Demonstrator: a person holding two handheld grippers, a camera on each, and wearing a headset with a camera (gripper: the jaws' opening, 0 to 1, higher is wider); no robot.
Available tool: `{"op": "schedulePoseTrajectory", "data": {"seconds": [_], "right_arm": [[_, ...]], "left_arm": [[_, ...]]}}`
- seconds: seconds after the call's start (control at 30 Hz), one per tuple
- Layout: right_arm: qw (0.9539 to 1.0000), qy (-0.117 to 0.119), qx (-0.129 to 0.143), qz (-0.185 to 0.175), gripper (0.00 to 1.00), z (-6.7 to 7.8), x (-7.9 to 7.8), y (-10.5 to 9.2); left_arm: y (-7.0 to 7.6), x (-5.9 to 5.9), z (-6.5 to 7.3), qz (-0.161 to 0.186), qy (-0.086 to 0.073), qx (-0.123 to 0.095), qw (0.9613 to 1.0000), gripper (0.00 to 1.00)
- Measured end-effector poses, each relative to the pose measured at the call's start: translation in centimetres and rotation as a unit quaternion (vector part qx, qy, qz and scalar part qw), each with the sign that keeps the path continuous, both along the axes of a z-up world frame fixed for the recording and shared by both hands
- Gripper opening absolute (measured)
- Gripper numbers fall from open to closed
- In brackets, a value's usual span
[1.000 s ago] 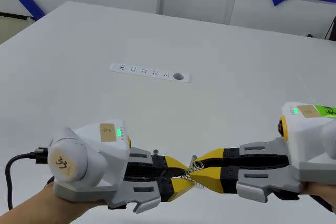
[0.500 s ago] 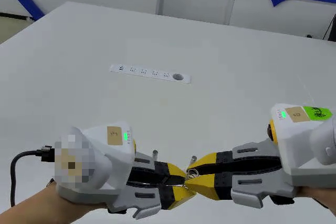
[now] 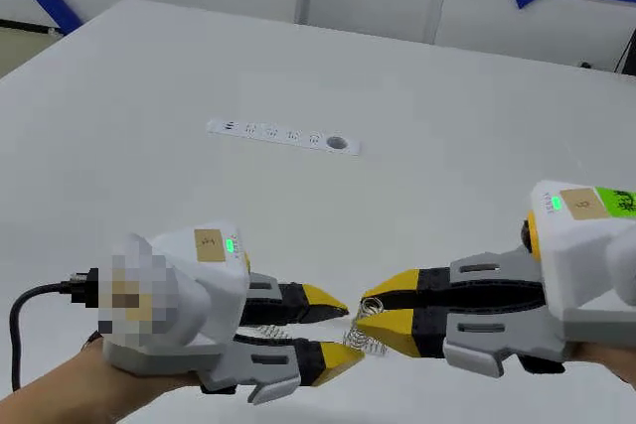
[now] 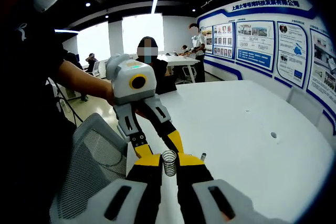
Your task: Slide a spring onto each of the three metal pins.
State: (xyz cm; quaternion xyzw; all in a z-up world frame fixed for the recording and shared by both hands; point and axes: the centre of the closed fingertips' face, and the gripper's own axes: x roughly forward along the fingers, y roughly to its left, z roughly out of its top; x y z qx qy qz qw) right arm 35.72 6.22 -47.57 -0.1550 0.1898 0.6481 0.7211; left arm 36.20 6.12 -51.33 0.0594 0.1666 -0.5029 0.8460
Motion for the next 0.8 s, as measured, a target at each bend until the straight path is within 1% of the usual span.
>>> {"op": "schedulePoseTrajectory", "data": {"seconds": [0.03,0.1,0.13,0.17,0.2,0.27,0.3,0.37,0.4,0.43,0.53,0.6,0.63,0.67,0.7,0.73,0.8], "right_arm": [[1.0,-0.002,0.0,-0.006,0.1,0.0,0.3,-0.2],[0.9998,0.001,0.005,-0.02,0.1,0.1,1.0,-0.9],[0.9991,0.003,0.016,-0.039,0.1,0.4,1.8,-1.3],[0.9986,0.004,0.019,-0.049,0.1,0.5,2.4,-1.7],[0.9973,0.002,0.021,-0.071,0.1,0.5,3.5,-2.4],[0.9953,-0.004,0.021,-0.095,0.1,0.7,4.8,-3.4],[0.9935,-0.008,0.023,-0.112,0.1,0.8,5.7,-4.2],[0.9915,-0.011,0.024,-0.127,0.1,1.0,6.7,-5.1],[0.9891,-0.016,0.023,-0.144,0.1,1.0,7.6,-5.9],[0.9878,-0.018,0.021,-0.153,0.1,1.0,8.0,-6.3],[0.9827,-0.024,0.011,-0.183,0.1,0.2,9.5,-7.7],[0.9812,-0.019,0.009,-0.192,0.1,-0.3,9.9,-8.0],[0.9803,-0.019,0.008,-0.197,0.1,-0.7,10.1,-8.2],[0.9793,-0.016,0.009,-0.202,0.1,-1.0,10.3,-8.3],[0.9788,-0.011,0.007,-0.204,0.1,-1.5,10.4,-8.4],[0.9776,-0.008,0.0,-0.21,0.1,-2.2,10.6,-8.6],[0.9759,-0.008,-0.016,-0.217,0.1,-3.5,11.0,-9.0]], "left_arm": [[0.1,0.0,0.0,0.001,-0.001,0.0,1.0,0.27],[0.5,0.3,0.0,0.008,0.0,0.003,1.0,0.33],[0.8,0.5,0.0,0.015,-0.002,0.003,0.9999,0.37],[1.0,0.7,0.0,0.02,-0.001,0.003,0.9998,0.39],[1.2,0.9,0.0,0.027,0.001,0.003,0.9996,0.41],[1.5,1.2,-0.1,0.033,0.001,0.004,0.9994,0.44],[1.7,1.3,-0.1,0.036,0.0,0.005,0.9993,0.45],[1.9,1.5,-0.1,0.041,0.001,0.006,0.9991,0.49],[2.1,1.6,-0.1,0.045,0.0,0.005,0.999,0.5],[2.2,1.6,-0.1,0.046,0.0,0.005,0.9989,0.51],[2.5,1.6,-0.3,0.05,-0.002,0.011,0.9987,0.52],[2.7,1.7,-0.3,0.054,0.0,0.011,0.9985,0.53],[3.0,1.9,0.0,0.064,-0.007,0.009,0.9979,0.55],[3.1,2.1,0.1,0.069,-0.011,0.007,0.9975,0.56],[3.2,2.2,0.2,0.073,-0.01,0.005,0.9973,0.58],[3.4,2.3,0.2,0.077,-0.008,0.002,0.997,0.6],[3.6,2.5,0.3,0.081,-0.009,0.003,0.9967,0.62]]}}
